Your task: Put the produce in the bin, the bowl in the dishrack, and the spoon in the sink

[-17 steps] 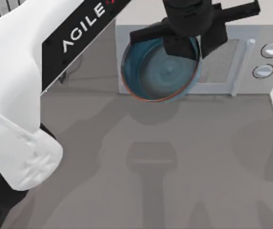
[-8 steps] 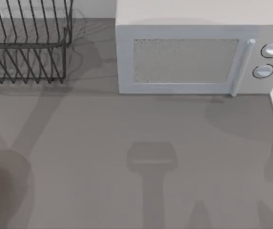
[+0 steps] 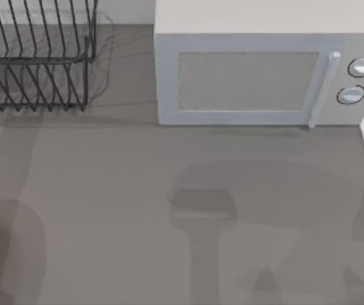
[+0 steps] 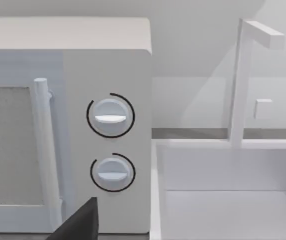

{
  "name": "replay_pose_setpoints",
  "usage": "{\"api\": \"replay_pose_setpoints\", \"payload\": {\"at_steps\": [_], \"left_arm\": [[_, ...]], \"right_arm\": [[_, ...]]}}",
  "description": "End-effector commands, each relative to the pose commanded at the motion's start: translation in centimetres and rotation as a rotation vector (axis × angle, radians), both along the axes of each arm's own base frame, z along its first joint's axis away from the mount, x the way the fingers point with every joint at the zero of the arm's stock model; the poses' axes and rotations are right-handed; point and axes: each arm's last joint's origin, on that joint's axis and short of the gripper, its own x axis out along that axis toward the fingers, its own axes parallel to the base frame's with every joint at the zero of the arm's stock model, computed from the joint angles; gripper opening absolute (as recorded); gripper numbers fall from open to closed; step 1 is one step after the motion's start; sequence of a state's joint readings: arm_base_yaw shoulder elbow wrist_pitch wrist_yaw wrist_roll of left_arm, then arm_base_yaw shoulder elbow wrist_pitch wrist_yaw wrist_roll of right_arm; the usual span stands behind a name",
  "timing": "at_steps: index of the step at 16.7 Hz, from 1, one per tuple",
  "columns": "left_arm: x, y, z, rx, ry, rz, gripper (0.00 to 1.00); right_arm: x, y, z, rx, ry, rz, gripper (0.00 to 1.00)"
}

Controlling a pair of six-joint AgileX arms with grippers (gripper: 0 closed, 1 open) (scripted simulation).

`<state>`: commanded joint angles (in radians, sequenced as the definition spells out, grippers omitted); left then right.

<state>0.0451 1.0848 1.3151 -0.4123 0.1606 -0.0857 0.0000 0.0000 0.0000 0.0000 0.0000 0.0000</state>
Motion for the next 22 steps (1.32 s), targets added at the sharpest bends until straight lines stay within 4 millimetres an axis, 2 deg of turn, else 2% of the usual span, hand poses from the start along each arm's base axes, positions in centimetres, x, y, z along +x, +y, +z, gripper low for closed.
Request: {"api": "replay_pose_setpoints", "payload": {"at_steps": [3, 5, 10, 13, 15, 18, 22], "left_arm": [[-2.9, 1.6, -0.9, 0.078, -0.126, 0.054, 0.0], [-4.1, 2.0, -1.2, 0.108, -0.176, 0.076, 0.0], [-4.3, 2.1, -1.2, 0.114, -0.186, 0.08, 0.0], [-3.8, 2.1, -1.3, 0.115, -0.182, 0.079, 0.0], [-2.0, 2.3, -1.8, 0.115, -0.18, 0.078, 0.0], [2.7, 2.8, -3.8, 0.115, -0.177, 0.08, 0.0], [9.6, 3.0, -8.8, 0.114, -0.209, 0.084, 0.0]], "right_arm": [[0.0, 0.0, 0.0, 0.0, 0.0, 0.0, 1.0], [0.0, 0.0, 0.0, 0.0, 0.0, 0.0, 1.0], [0.0, 0.0, 0.0, 0.0, 0.0, 0.0, 1.0], [0.0, 0.0, 0.0, 0.0, 0.0, 0.0, 1.0], [0.0, 0.0, 0.0, 0.0, 0.0, 0.0, 1.0], [0.0, 0.0, 0.0, 0.0, 0.0, 0.0, 1.0], [0.0, 0.0, 0.0, 0.0, 0.0, 0.0, 1.0]]}}
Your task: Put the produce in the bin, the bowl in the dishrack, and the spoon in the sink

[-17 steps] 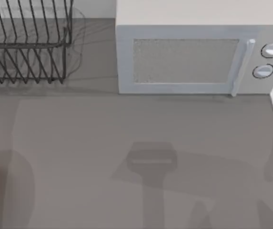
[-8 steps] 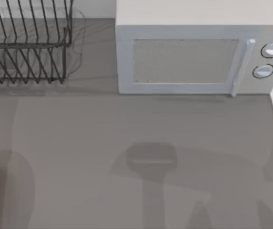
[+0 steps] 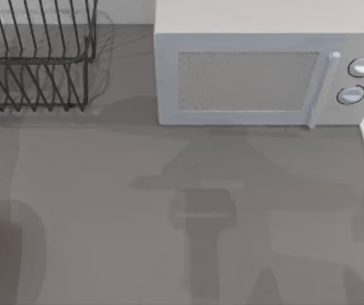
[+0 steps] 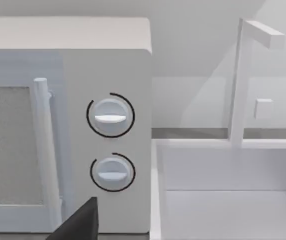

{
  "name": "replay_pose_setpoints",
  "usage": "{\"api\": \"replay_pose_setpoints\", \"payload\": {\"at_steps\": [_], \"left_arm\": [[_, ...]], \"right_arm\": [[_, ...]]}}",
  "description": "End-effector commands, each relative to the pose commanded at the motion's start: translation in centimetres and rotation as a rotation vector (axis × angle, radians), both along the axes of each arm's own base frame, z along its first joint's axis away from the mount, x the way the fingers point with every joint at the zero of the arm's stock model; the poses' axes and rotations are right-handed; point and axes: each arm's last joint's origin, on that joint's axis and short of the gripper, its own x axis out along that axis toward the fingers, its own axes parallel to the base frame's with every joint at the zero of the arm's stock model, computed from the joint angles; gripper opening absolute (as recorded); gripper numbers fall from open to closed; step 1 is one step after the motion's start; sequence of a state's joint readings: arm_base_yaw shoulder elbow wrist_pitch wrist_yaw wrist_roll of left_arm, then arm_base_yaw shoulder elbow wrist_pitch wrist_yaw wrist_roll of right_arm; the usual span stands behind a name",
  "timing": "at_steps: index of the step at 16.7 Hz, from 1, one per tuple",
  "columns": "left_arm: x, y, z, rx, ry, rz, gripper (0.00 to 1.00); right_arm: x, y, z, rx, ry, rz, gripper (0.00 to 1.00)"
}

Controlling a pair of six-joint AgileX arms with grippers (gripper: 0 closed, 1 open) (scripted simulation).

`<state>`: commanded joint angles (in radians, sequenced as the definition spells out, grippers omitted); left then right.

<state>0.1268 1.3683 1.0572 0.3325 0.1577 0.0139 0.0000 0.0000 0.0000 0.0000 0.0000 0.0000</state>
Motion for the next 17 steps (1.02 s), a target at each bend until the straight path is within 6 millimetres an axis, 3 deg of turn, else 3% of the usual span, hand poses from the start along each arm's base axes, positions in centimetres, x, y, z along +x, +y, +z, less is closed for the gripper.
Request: {"api": "replay_pose_setpoints", "payload": {"at_steps": [4, 8, 13, 17], "left_arm": [[4.5, -0.6, -6.6, -0.001, -0.02, -0.001, 0.0], [6.0, -1.3, -11.8, -0.001, 0.016, -0.002, 0.0], [6.1, -1.4, -12.5, -0.001, 0.023, -0.002, 0.0], [6.1, -1.4, -12.5, -0.001, 0.023, -0.002, 0.3]], "right_arm": [[0.0, 0.0, 0.0, 0.0, 0.0, 0.0, 1.0], [0.0, 0.0, 0.0, 0.0, 0.0, 0.0, 1.0], [0.0, 0.0, 0.0, 0.0, 0.0, 0.0, 1.0], [0.0, 0.0, 0.0, 0.0, 0.0, 0.0, 1.0]]}}
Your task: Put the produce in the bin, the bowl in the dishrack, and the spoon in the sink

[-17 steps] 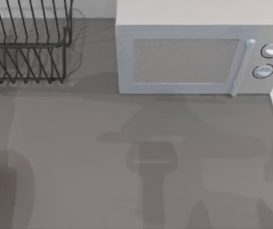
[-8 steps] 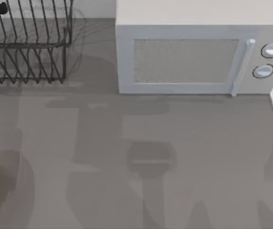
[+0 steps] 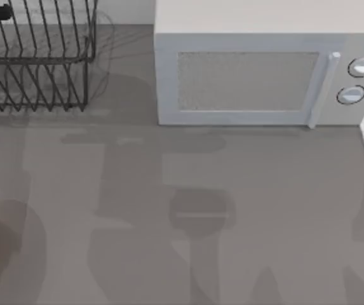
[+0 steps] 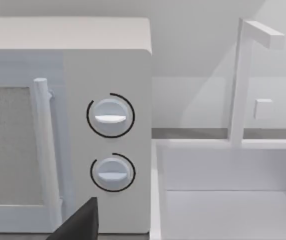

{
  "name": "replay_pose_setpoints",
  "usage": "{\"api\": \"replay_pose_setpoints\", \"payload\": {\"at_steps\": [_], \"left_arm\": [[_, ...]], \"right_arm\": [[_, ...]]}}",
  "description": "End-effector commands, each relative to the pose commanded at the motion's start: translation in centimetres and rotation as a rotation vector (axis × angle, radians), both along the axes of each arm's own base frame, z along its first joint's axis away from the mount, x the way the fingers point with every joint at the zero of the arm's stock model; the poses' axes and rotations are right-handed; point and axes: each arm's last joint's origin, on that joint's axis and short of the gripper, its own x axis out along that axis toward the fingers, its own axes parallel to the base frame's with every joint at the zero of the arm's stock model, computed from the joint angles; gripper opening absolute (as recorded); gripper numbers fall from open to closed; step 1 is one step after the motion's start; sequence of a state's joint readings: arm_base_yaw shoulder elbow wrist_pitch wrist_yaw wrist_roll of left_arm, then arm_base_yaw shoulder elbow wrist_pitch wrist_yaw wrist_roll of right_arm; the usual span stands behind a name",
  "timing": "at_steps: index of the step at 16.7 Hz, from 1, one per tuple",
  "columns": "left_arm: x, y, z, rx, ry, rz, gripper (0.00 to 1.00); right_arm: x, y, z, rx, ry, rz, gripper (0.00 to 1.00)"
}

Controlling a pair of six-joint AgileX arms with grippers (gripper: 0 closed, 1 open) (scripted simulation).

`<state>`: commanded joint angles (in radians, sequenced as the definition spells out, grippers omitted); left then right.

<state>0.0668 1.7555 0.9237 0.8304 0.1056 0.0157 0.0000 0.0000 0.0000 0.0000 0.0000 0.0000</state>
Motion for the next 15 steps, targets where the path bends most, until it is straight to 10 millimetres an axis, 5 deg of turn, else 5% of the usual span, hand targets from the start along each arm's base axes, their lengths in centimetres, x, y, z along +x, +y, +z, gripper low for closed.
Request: {"api": "replay_pose_setpoints", "payload": {"at_steps": [9, 15], "left_arm": [[0.0, 0.0, 0.0, 0.0, 0.0, 0.0, 0.98], [0.0, 0.0, 0.0, 0.0, 0.0, 0.0, 1.0]], "right_arm": [[0.0, 0.0, 0.0, 0.0, 0.0, 0.0, 1.0], [0.0, 0.0, 0.0, 0.0, 0.0, 0.0, 1.0]]}}
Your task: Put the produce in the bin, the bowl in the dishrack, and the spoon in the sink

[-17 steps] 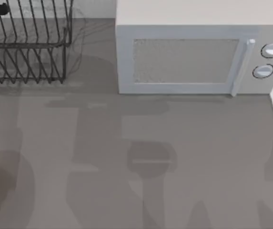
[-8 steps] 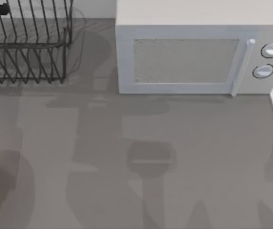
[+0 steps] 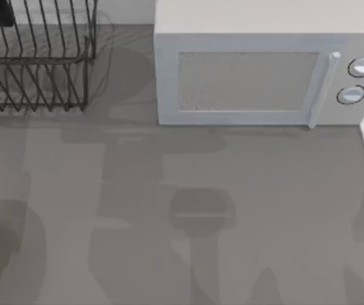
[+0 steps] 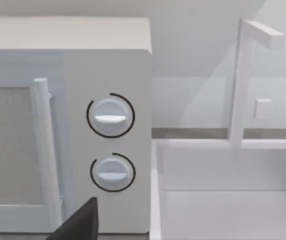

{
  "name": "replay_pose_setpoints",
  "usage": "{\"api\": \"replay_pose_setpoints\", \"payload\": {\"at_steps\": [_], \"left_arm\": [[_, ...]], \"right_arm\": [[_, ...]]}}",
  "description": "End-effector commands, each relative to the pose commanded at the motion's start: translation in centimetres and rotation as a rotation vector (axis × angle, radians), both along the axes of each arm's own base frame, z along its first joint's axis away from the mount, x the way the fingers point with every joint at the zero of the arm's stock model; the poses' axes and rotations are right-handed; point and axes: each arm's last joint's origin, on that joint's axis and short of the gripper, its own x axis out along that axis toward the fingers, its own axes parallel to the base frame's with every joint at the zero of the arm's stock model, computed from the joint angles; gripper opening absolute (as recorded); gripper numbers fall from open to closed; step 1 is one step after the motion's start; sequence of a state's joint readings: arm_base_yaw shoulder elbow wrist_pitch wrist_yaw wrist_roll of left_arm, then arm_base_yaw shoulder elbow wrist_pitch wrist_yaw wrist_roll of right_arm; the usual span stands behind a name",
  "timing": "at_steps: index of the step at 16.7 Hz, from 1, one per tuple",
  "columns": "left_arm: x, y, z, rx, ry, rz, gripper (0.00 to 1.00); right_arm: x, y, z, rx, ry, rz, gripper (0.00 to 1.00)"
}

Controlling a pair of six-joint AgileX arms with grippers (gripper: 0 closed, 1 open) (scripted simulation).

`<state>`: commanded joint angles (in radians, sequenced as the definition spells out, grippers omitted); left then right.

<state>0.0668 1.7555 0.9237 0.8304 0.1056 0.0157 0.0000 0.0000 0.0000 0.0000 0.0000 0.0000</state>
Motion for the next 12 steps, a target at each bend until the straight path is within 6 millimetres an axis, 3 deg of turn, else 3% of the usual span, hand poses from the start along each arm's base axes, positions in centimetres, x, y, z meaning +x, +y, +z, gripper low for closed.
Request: {"api": "replay_pose_setpoints", "payload": {"at_steps": [6, 12], "left_arm": [[-0.5, 0.2, 0.4, 0.002, -0.003, 0.013, 1.0], [-5.6, -0.5, 3.1, -0.003, 0.004, 0.017, 1.0]], "right_arm": [[0.0, 0.0, 0.0, 0.0, 0.0, 0.0, 1.0], [0.0, 0.0, 0.0, 0.0, 0.0, 0.0, 1.0]]}}
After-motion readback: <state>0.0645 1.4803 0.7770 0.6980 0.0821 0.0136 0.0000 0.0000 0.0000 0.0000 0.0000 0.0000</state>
